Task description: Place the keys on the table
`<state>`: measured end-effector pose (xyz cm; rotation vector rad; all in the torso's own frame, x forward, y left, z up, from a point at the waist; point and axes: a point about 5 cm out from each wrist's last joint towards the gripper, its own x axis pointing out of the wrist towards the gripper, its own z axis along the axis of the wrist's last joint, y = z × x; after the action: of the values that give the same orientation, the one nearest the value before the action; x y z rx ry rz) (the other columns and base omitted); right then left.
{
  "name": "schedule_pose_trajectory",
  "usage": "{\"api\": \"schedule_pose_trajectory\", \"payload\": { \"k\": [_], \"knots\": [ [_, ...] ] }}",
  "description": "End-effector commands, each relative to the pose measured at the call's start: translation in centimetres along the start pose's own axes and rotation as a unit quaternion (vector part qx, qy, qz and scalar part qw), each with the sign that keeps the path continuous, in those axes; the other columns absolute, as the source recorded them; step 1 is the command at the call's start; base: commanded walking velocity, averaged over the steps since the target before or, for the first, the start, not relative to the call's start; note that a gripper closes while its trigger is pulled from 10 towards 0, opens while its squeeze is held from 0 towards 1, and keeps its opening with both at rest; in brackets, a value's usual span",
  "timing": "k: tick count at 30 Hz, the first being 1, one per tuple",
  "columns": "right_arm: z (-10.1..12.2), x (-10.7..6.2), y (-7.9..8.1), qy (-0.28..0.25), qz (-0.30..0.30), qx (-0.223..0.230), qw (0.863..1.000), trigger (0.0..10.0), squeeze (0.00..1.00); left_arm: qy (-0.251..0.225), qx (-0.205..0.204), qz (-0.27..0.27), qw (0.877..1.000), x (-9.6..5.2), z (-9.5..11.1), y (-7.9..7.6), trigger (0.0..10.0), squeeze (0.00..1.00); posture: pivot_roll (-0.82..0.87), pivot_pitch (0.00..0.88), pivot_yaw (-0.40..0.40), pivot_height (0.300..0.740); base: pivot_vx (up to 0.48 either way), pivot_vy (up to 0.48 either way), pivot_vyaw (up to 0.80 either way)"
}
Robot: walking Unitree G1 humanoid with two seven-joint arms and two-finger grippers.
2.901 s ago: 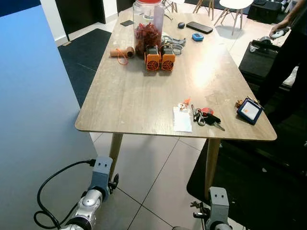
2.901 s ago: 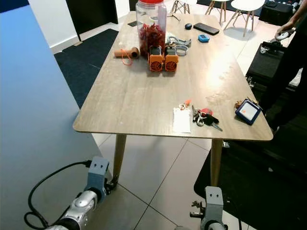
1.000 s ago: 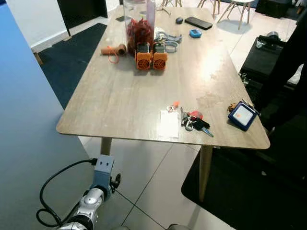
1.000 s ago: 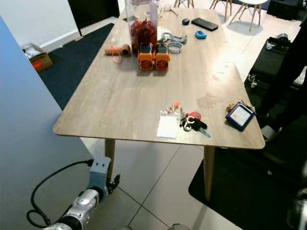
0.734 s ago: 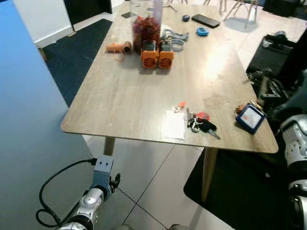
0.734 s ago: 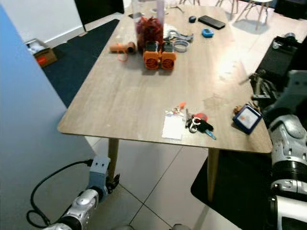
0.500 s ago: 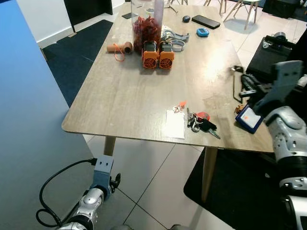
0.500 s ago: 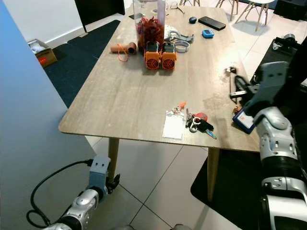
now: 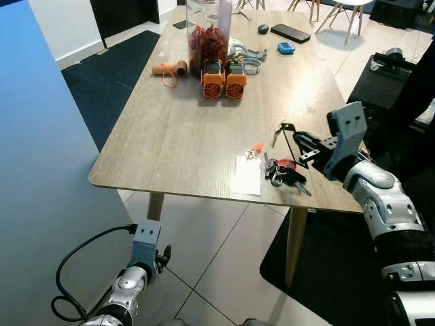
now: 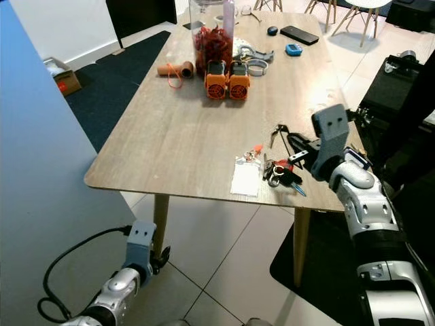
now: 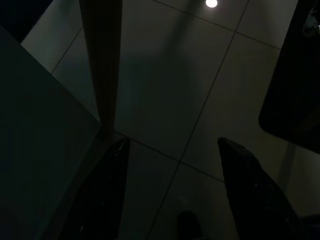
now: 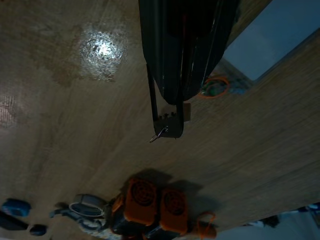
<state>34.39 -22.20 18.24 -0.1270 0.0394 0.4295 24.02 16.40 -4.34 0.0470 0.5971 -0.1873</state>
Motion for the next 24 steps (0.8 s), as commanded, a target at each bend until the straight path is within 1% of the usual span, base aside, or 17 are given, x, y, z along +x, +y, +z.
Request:
{"api": "schedule_pose_trajectory", "payload": {
  "k": [1,2,3,4,5,6,12,14,15,16,18,19,20,21,22,24],
  "knots": [
    [-0.6,-0.1,0.5,0.016,0.010,0.009,1.000,10.0,0.00,0.007,-0.002,0.002,1.000,-0.2,-0.3,0.3,10.0,0.00,0.03,0.064,0.001,0.740,0.000,0.000,0.00],
    [-0.6,-0.1,0.5,0.017,0.010,0.010,1.000,10.0,0.00,0.007,-0.002,0.002,1.000,-0.2,-0.3,0.2,10.0,0.00,0.03,0.064,0.001,0.740,0.000,0.000,0.00],
    [-0.6,-0.1,0.6,0.019,0.010,0.015,1.000,10.0,0.65,0.007,-0.002,0.002,1.000,-0.2,-0.3,0.3,10.0,0.00,0.03,0.064,0.001,0.740,0.000,0.000,0.00],
    [-0.6,-0.1,0.6,0.020,0.011,0.019,1.000,10.0,0.97,0.007,-0.002,0.003,1.000,-0.1,-0.3,0.3,10.0,0.00,0.03,0.064,0.001,0.740,0.000,0.000,0.00],
    [-0.6,-0.1,0.6,0.020,0.011,0.019,1.000,10.0,0.97,0.007,-0.002,0.003,1.000,-0.1,-0.3,0.3,10.0,0.00,0.03,0.064,0.001,0.740,0.000,0.000,0.00],
    [-0.6,-0.1,0.5,0.020,0.010,0.023,0.999,10.0,1.00,0.007,-0.002,0.003,1.000,-0.1,-0.3,0.3,10.0,0.00,0.03,0.066,0.000,0.740,0.000,0.000,0.00],
    [-0.5,-0.2,0.4,0.023,0.009,0.024,0.999,10.0,1.00,0.007,-0.001,0.004,1.000,-0.2,-0.3,0.3,10.0,0.00,0.03,0.066,0.000,0.740,0.000,0.000,0.00],
    [-0.4,-0.3,0.2,0.022,-0.002,0.011,1.000,10.0,1.00,0.008,0.000,0.004,1.000,-0.2,-0.4,0.3,10.0,0.00,0.03,0.065,0.000,0.740,0.000,0.000,0.00],
    [-0.4,-0.3,0.2,0.022,-0.002,0.011,1.000,10.0,1.00,0.008,0.000,0.004,1.000,-0.2,-0.4,0.3,10.0,0.00,0.03,0.065,0.000,0.740,0.000,0.000,0.00],
    [-0.2,-0.3,-0.1,0.016,-0.016,0.005,1.000,10.0,1.00,0.009,0.000,0.005,1.000,-0.2,-0.4,0.3,10.0,0.00,0.03,0.065,-0.001,0.740,0.000,0.000,0.00],
    [-0.2,-0.3,-0.1,0.016,-0.016,0.005,1.000,10.0,1.00,0.009,0.000,0.005,1.000,-0.2,-0.4,0.3,10.0,0.00,0.03,0.065,-0.001,0.740,0.000,0.000,0.00],
    [0.2,-0.4,-1.1,-0.002,-0.061,0.006,0.998,10.0,0.00,0.009,0.000,0.005,1.000,-0.2,-0.5,0.3,10.0,0.00,0.03,0.066,-0.003,0.740,0.000,0.000,0.00],
    [0.9,-0.9,-2.7,-0.028,-0.127,0.009,0.991,10.0,0.00,0.009,0.000,0.006,1.000,-0.2,-0.5,0.4,10.0,0.00,0.04,0.068,-0.005,0.740,0.000,0.000,0.00],
    [1.3,-1.4,-4.0,-0.049,-0.180,0.016,0.982,10.0,0.00,0.009,0.000,0.007,1.000,-0.2,-0.5,0.4,10.0,0.00,0.04,0.068,-0.009,0.740,0.000,0.000,0.00],
    [1.7,-2.6,-6.0,-0.080,-0.259,0.037,0.962,10.0,0.00,0.009,0.000,0.008,1.000,-0.3,-0.5,0.4,10.0,0.00,0.04,0.068,-0.009,0.740,0.000,0.000,0.00],
    [1.7,-2.6,-6.0,-0.080,-0.259,0.037,0.962,10.0,0.00,0.009,0.000,0.008,1.000,-0.3,-0.5,0.4,10.0,0.00,0.04,0.068,-0.009,0.740,0.000,0.000,0.00]
  ]
}}
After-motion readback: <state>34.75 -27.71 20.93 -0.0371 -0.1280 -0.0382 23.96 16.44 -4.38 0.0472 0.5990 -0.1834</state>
